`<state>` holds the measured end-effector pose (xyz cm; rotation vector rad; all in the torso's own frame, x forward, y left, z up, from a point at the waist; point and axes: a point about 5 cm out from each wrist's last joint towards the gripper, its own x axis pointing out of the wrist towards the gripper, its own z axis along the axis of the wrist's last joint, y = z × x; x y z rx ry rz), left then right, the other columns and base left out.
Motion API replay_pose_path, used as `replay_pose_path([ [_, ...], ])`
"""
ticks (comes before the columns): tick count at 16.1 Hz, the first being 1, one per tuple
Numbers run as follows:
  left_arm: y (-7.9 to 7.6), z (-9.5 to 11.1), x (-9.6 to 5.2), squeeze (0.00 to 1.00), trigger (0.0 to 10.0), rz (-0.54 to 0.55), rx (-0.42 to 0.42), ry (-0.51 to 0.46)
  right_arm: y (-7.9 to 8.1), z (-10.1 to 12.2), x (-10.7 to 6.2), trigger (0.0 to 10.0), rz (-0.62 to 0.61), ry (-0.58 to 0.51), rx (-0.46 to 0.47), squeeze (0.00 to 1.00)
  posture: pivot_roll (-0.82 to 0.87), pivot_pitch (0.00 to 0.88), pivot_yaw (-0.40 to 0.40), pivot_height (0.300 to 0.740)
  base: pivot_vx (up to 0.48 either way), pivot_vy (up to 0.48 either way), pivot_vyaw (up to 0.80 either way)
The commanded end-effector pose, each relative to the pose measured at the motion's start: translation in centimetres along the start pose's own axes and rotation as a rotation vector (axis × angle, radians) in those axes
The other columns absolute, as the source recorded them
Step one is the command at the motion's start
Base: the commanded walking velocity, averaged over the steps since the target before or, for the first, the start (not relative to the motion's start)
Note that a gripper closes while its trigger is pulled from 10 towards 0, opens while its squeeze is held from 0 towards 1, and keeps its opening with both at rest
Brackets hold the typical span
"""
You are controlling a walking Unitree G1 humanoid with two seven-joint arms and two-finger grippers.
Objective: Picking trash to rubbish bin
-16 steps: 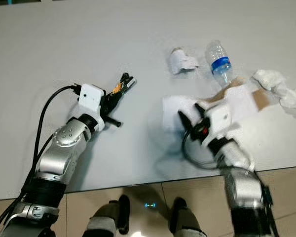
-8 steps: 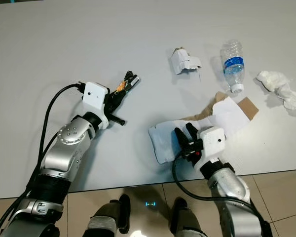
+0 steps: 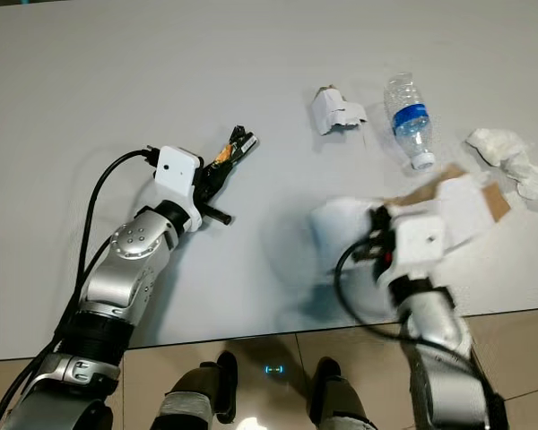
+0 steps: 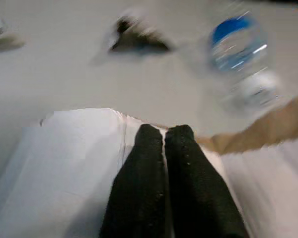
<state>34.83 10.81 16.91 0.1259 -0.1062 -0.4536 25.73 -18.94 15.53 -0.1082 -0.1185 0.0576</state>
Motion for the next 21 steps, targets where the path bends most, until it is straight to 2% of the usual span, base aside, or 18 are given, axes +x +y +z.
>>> replay_pose_path([
  [1, 0.0, -0.5, 0.0, 0.0, 10.0, 0.007, 0.001, 0.014, -0.6, 1.1, -0.1, 0.0, -0.054, -0.051, -0.026, 0.0, 0.18, 0.268, 0.05, 0.74, 0.0, 0.0, 0.0],
  [7, -0.1, -0.2, 0.7, 0.0, 10.0, 0.008, 0.0, -0.006, -1.9, 3.6, 0.3, 0.0, -0.172, -0.133, -0.066, 0.0, 0.17, 0.246, 0.053, 0.74, 0.0, 0.0, 0.0],
  [8, -0.1, -0.2, 0.8, 0.0, 10.0, 0.008, 0.0, -0.008, -2.8, 3.9, 0.1, 3.6, -0.266, -0.123, -0.093, 0.95, 0.17, 0.243, 0.053, 0.74, 0.0, 0.0, 0.0],
  [9, -0.1, -0.2, 0.8, 0.0, 10.0, 0.008, 0.0, -0.008, -3.1, 3.9, 0.0, 3.6, -0.292, -0.12, -0.096, 0.95, 0.17, 0.242, 0.053, 0.74, 0.0, 0.0, 0.0],
  [10, -0.1, -0.3, 0.9, 0.0, 10.0, 0.009, 0.0, -0.009, -3.5, 3.9, -0.1, 10.0, -0.35, -0.105, -0.099, 1.0, 0.16, 0.238, 0.054, 0.74, 0.0, 0.0, 0.0],
  [13, -0.3, -0.2, 1.2, 0.0, 10.0, 0.006, -0.004, -0.014, -3.8, 3.5, -0.7, 10.0, -0.439, -0.063, -0.048, 1.0, 0.15, 0.229, 0.057, 0.74, 0.0, 0.0, 0.0],
  [15, -0.4, -0.2, 1.4, 0.0, 10.0, 0.003, -0.006, -0.018, -3.5, 3.1, -0.7, 10.0, -0.437, -0.024, -0.004, 1.0, 0.15, 0.22, 0.059, 0.74, 0.0, 0.0, 0.0],
  [17, -0.5, 0.0, 1.7, 0.0, 10.0, -0.001, -0.007, -0.025, -2.6, 2.5, -0.4, 10.0, -0.353, 0.035, 0.02, 1.0, 0.14, 0.214, 0.061, 0.74, 0.0, 0.0, 0.0],
  [18, -0.6, 0.0, 1.8, 0.0, 10.0, -0.002, -0.008, -0.028, -2.0, 2.3, -0.4, 10.0, -0.255, 0.065, -0.028, 1.0, 0.14, 0.211, 0.062, 0.74, 0.0, 0.0, 0.0],
  [21, -0.5, 0.1, 1.9, 0.0, 10.0, -0.002, -0.008, -0.033, -1.9, 1.8, -1.4, 10.0, -0.137, 0.139, -0.106, 1.0, 0.14, 0.207, 0.063, 0.74, 0.0, 0.0, 0.0],
])
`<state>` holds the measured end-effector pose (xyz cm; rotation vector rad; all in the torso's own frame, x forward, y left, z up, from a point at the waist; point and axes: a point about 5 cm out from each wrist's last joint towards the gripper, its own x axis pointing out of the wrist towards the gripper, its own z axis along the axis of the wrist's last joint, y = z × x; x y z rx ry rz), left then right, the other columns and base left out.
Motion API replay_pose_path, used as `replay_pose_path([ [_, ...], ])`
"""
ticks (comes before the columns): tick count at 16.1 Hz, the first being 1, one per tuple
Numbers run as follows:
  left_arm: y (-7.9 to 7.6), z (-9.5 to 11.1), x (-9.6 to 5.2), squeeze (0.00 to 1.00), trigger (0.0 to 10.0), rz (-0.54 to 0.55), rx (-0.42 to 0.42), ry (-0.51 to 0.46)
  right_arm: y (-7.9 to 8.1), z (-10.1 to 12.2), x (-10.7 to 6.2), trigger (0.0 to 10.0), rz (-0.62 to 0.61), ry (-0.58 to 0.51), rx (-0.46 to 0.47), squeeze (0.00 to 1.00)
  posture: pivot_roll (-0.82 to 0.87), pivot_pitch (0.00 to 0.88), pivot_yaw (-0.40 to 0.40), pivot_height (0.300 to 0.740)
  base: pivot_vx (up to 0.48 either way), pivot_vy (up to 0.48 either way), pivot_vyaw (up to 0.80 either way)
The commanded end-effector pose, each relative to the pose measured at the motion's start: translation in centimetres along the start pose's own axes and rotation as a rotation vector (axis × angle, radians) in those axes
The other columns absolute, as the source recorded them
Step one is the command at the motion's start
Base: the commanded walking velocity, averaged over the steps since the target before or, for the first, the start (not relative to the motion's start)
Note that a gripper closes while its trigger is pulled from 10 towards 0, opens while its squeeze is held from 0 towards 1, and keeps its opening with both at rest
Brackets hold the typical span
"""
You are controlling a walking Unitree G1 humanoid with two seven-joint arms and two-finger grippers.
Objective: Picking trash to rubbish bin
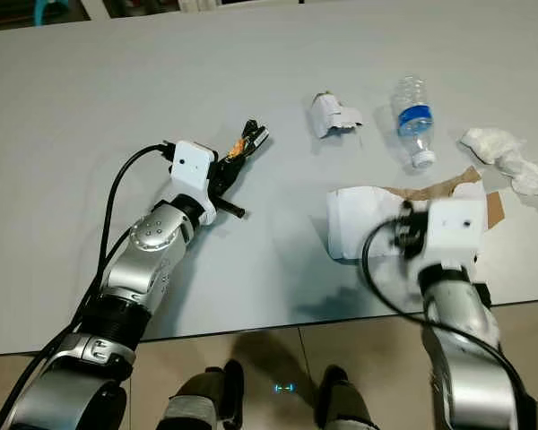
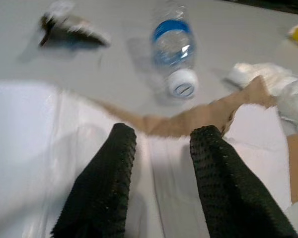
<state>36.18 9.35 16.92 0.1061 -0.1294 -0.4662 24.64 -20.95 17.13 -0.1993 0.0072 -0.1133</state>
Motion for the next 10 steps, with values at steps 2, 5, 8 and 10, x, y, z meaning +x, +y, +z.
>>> replay_pose_path([
  [2, 0.3, 0.1, 0.1, 0.0, 10.0, 0.009, 0.007, -0.008, 0.4, 0.5, -1.1, 10.0, 0.058, 0.006, -0.067, 1.0, 0.14, 0.207, 0.063, 0.74, 0.0, 0.0, 0.0],
  [5, 0.0, 0.0, 0.3, 0.0, 10.0, 0.002, 0.004, -0.01, 0.6, 1.4, -2.3, 10.0, 0.106, -0.025, -0.165, 1.0, 0.13, 0.203, 0.065, 0.74, 0.0, 0.0, 0.0],
  [8, -0.2, 0.1, 0.6, 0.0, 10.0, -0.007, -0.001, -0.014, -0.1, 2.2, -3.7, 10.0, 0.116, -0.04, -0.208, 1.0, 0.11, 0.199, 0.07, 0.74, 0.0, 0.0, 0.0],
  [10, -0.5, 0.1, 0.8, 0.0, 10.0, -0.018, -0.007, -0.013, -0.7, 2.5, -4.6, 10.0, 0.11, -0.036, -0.22, 1.0, 0.09, 0.198, 0.075, 0.74, 0.0, 0.0, 0.0],
])
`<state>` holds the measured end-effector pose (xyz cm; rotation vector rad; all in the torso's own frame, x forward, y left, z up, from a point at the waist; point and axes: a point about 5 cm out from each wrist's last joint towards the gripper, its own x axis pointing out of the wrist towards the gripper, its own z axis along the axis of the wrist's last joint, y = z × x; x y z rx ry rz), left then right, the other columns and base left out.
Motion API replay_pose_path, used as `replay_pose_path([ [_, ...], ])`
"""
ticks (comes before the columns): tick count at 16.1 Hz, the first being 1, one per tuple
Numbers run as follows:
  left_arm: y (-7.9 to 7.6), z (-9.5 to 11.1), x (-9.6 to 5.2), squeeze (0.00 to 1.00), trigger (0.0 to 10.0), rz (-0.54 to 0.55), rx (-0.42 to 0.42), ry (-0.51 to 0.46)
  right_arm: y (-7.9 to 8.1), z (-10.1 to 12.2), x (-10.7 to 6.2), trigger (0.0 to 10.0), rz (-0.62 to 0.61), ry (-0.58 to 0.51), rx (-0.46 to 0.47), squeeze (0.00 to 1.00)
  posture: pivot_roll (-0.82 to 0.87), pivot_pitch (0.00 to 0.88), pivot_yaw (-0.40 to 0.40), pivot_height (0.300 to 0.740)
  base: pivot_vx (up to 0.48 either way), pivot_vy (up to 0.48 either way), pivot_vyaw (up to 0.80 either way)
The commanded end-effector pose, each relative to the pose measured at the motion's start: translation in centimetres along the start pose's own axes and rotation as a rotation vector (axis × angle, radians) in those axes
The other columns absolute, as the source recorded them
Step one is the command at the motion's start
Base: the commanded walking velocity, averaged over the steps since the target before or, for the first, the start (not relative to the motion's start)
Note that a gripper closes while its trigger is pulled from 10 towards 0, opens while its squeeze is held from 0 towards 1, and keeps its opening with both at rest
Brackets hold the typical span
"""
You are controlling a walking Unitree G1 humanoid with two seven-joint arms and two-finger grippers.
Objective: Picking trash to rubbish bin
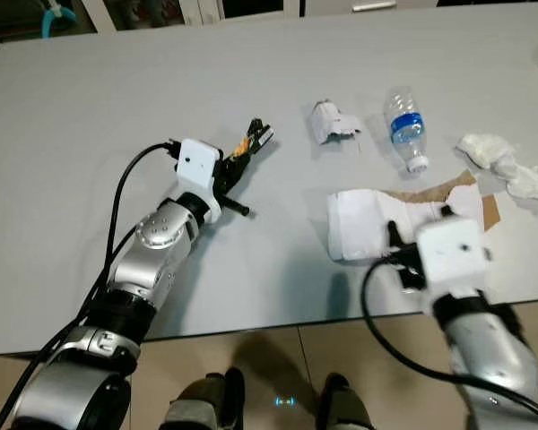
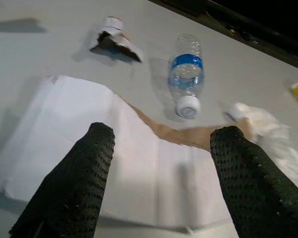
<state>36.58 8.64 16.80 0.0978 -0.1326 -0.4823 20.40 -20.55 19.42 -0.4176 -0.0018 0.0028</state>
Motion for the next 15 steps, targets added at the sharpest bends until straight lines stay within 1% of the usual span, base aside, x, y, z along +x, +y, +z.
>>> replay_pose_path([
  [1, -0.3, 0.1, 0.3, 0.0, 10.0, -0.011, -0.002, -0.007, -0.2, 0.4, -0.8, 10.0, 0.013, 0.005, -0.027, 1.0, 0.07, 0.198, 0.078, 0.74, 0.0, 0.0, 0.0],
  [4, -0.7, 0.0, 0.6, 0.0, 10.0, -0.027, -0.01, -0.004, 0.1, -0.3, -2.3, 10.0, 0.103, 0.091, -0.115, 1.0, 0.04, 0.198, 0.085, 0.74, 0.0, 0.0, 0.0],
  [9, -1.4, 0.1, 1.2, 0.0, 10.0, -0.048, -0.021, -0.011, 1.4, -1.8, -3.8, 10.0, 0.235, 0.213, -0.131, 1.0, 0.02, 0.19, 0.095, 0.74, 0.0, 0.0, 0.0],
  [12, -1.4, 0.1, 1.2, 0.0, 10.0, -0.051, -0.02, -0.012, 2.5, -2.8, -3.8, 10.0, 0.278, 0.244, -0.105, 1.0, 0.03, 0.19, 0.097, 0.74, 0.0, 0.0, 0.0],
  [15, -1.3, 0.0, 1.2, 0.0, 10.0, -0.048, -0.019, -0.014, 3.2, -4.0, -3.1, 10.0, 0.277, 0.26, -0.1, 1.0, 0.03, 0.187, 0.096, 0.74, 0.0, 0.0, 0.0],
])
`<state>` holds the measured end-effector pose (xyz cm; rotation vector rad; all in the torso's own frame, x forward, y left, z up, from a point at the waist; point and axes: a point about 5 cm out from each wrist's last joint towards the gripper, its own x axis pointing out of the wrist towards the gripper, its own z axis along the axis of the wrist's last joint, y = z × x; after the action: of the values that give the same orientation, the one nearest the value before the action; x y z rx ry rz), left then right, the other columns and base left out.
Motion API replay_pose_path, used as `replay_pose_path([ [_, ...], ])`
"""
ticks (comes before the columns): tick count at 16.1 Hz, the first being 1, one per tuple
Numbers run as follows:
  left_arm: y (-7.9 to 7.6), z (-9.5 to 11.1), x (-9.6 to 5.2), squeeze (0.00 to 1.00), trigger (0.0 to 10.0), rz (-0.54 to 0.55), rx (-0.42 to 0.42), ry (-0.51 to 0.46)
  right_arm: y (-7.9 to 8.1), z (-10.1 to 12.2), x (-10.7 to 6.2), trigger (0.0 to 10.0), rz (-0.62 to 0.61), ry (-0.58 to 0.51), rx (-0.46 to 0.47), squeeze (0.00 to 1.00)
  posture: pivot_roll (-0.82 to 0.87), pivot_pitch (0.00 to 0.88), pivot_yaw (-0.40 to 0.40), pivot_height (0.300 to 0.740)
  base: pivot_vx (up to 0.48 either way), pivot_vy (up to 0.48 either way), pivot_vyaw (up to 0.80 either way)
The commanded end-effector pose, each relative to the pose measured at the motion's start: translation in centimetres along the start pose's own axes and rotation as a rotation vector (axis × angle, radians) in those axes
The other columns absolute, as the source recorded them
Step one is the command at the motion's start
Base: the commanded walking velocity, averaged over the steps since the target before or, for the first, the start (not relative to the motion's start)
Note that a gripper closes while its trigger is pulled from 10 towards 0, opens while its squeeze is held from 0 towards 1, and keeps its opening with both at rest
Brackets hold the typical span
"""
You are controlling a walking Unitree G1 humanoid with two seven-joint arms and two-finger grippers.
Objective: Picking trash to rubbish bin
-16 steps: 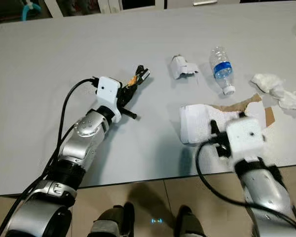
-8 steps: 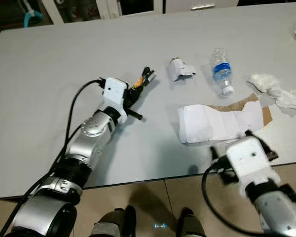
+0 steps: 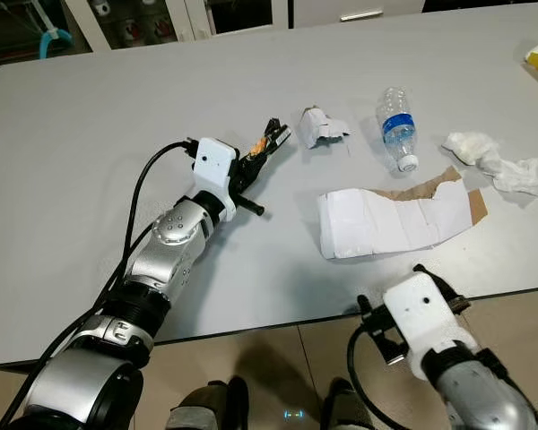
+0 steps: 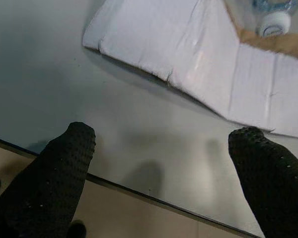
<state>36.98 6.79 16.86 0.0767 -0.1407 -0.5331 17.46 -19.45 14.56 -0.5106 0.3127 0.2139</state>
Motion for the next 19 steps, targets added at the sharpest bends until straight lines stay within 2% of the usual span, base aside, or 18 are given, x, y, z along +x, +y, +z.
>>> replay_pose_path([
  [1, 0.2, 0.0, 0.0, 0.0, 10.0, 0.003, 0.003, -0.001, 0.4, -0.3, 0.3, 10.0, -0.001, -0.002, 0.0, 1.0, 0.04, 0.188, 0.095, 0.74, 0.0, 0.0, 0.0],
  [7, 0.5, 0.1, 0.0, 0.0, 10.0, 0.015, 0.009, -0.008, 0.5, -0.9, 2.0, 10.0, -0.036, -0.022, -0.051, 1.0, 0.05, 0.194, 0.095, 0.74, 0.0, 0.0, 0.0],
  [8, 0.5, 0.2, 0.0, 0.0, 10.0, 0.016, 0.01, -0.01, 0.4, -0.8, 2.2, 10.0, -0.047, -0.029, -0.062, 0.93, 0.05, 0.198, 0.094, 0.74, 0.0, 0.0, 0.0],
  [9, 0.6, 0.2, 0.0, 0.0, 10.0, 0.017, 0.01, -0.012, 0.3, -0.7, 2.3, 10.0, -0.056, -0.036, -0.07, 0.93, 0.05, 0.198, 0.094, 0.74, 0.0, 0.0, 0.0],
  [10, 0.6, 0.2, 0.0, 0.0, 10.0, 0.018, 0.01, -0.013, 0.2, -0.7, 2.5, 10.0, -0.062, -0.043, -0.08, 0.88, 0.05, 0.198, 0.094, 0.74, 0.0, 0.0, 0.0],
  [11, 0.6, 0.2, 0.0, 0.0, 10.0, 0.02, 0.01, -0.014, 0.0, -0.7, 2.7, 10.0, -0.065, -0.046, -0.097, 0.77, 0.05, 0.198, 0.094, 0.74, 0.0, 0.0, 0.0],
  [13, 0.6, 0.2, 0.0, 0.0, 10.0, 0.021, 0.012, -0.014, 0.0, -0.9, 3.0, 10.0, -0.062, -0.051, -0.121, 0.65, 0.05, 0.198, 0.094, 0.74, 0.0, 0.0, 0.0],
  [16, 0.9, 0.2, -0.1, 0.0, 10.0, 0.022, 0.017, -0.012, 0.1, -1.5, 3.2, 10.0, -0.054, -0.035, -0.133, 0.24, 0.07, 0.201, 0.093, 0.74, 0.0, 0.0, 0.0],
  [17, 0.9, 0.2, -0.2, 0.0, 10.0, 0.024, 0.018, -0.012, 0.1, -1.8, 3.3, 10.0, -0.052, -0.031, -0.139, 0.2, 0.07, 0.206, 0.094, 0.74, 0.0, 0.0, 0.0],
  [18, 0.9, 0.2, -0.2, 0.0, 10.0, 0.023, 0.019, -0.013, 0.1, -2.1, 3.5, 10.0, -0.048, -0.029, -0.141, 0.01, 0.07, 0.206, 0.094, 0.74, 0.0, 0.0, 0.0],
  [19, 0.9, 0.2, -0.2, 0.0, 10.0, 0.022, 0.019, -0.012, 0.2, -2.4, 3.8, 10.0, -0.042, -0.027, -0.147, 0.0, 0.07, 0.209, 0.094, 0.74, 0.0, 0.0, 0.0],
])
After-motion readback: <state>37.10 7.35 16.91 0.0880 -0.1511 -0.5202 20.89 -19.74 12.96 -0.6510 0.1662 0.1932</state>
